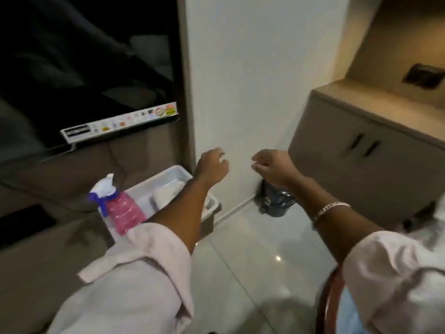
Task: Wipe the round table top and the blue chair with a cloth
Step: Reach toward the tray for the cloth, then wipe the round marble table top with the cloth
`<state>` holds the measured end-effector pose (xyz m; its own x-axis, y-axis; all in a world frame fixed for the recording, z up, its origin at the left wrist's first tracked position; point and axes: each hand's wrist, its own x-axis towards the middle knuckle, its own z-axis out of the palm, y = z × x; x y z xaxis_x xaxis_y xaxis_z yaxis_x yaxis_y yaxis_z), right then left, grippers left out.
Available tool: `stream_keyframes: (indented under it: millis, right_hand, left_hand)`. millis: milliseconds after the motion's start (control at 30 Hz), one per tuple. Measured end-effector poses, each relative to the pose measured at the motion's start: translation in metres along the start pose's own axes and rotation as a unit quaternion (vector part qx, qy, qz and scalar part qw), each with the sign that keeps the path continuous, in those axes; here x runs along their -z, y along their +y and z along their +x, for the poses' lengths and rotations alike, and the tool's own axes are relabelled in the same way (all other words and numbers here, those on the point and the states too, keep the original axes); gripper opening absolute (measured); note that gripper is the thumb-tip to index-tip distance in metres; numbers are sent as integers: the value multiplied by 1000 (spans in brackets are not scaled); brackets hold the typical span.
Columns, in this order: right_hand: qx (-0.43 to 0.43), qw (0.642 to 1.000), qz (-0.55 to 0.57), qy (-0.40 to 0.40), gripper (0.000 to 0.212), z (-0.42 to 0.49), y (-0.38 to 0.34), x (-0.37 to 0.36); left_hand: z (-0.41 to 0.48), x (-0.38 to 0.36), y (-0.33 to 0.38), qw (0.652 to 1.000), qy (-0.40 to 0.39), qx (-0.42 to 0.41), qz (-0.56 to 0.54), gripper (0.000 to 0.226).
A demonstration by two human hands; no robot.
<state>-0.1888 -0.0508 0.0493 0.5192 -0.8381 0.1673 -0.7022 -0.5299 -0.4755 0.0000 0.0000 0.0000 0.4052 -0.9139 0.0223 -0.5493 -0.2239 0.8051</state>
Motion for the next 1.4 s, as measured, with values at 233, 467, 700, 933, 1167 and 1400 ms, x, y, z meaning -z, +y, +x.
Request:
stream_keyframes:
  millis: [233, 467, 700, 933, 1167, 1400]
  right_hand:
    - [-1, 977, -29, -213, 28, 49, -76, -173]
    - [-78, 971, -16, -226, 40, 41, -80, -230]
    - [-135, 960, 241, -43, 41, 9, -55, -172]
    - [-245, 855, 444, 108, 31, -104, 43, -48]
    - [-359, 772, 434, 293, 20, -328, 171, 44]
    - [-492, 695, 334, 405, 29, -541, 260, 96]
  left_hand:
    - [-36, 37, -133, 956, 79, 270, 86, 54]
    - [-23, 26, -149, 856, 145, 470, -159, 77]
    - [-34, 35, -106, 842, 96, 278, -452, 28]
    - [-82, -66, 12, 863, -72, 157, -475, 37]
    - [-222, -259, 120, 869, -242, 143, -407, 50]
    - [-374, -427, 194, 829, -448, 143, -303, 32]
